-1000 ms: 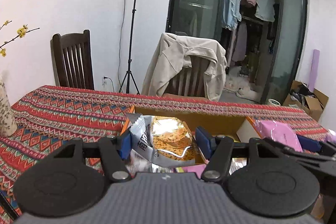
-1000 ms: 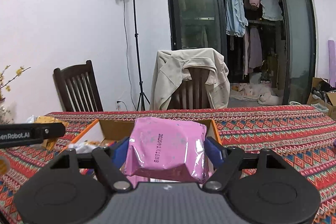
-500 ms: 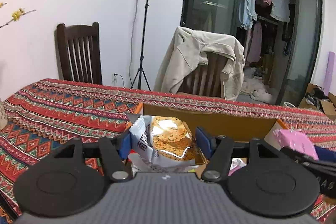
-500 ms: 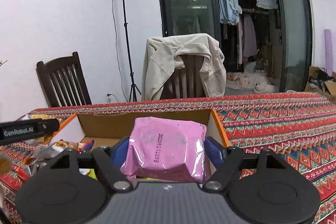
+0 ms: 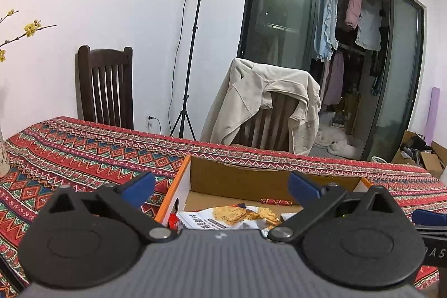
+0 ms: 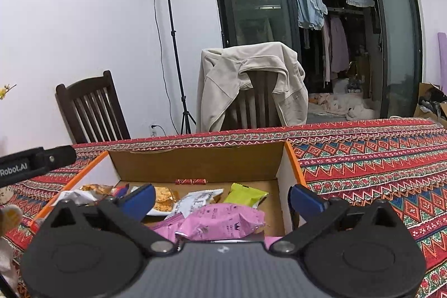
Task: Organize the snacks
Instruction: 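Carry the pink packet and cracker packet into the box and open both grippers, then withdraw both grippers from the box toward the last packets on the table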
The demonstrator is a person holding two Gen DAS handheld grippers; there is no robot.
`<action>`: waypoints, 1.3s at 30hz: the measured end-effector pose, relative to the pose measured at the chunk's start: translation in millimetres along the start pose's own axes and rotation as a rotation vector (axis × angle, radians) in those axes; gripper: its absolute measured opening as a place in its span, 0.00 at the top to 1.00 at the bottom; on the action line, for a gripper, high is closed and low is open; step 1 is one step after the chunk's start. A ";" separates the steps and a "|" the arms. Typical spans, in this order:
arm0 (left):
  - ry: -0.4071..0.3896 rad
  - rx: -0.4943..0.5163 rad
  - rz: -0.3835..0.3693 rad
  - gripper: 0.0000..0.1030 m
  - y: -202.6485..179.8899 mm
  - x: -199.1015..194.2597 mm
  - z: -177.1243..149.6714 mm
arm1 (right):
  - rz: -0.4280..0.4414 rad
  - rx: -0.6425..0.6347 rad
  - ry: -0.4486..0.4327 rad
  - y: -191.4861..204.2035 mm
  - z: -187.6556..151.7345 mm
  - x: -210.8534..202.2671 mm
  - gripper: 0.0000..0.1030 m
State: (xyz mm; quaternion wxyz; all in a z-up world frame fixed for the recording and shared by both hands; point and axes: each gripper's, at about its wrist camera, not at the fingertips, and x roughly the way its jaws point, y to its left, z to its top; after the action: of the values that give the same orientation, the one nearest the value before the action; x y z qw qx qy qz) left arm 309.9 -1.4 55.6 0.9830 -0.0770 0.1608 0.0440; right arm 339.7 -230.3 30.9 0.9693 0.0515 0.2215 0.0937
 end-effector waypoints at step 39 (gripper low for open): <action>0.215 0.057 -0.033 0.00 54.7 -113.0 -52.2 | -0.014 -0.115 0.103 25.6 -72.2 -112.7 0.00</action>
State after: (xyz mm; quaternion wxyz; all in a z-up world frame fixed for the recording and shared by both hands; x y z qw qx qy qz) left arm 181.0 36.8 35.7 0.9624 -0.0562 0.2653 0.0147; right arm 204.3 -224.1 17.1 0.9586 -0.0105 0.2656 0.1022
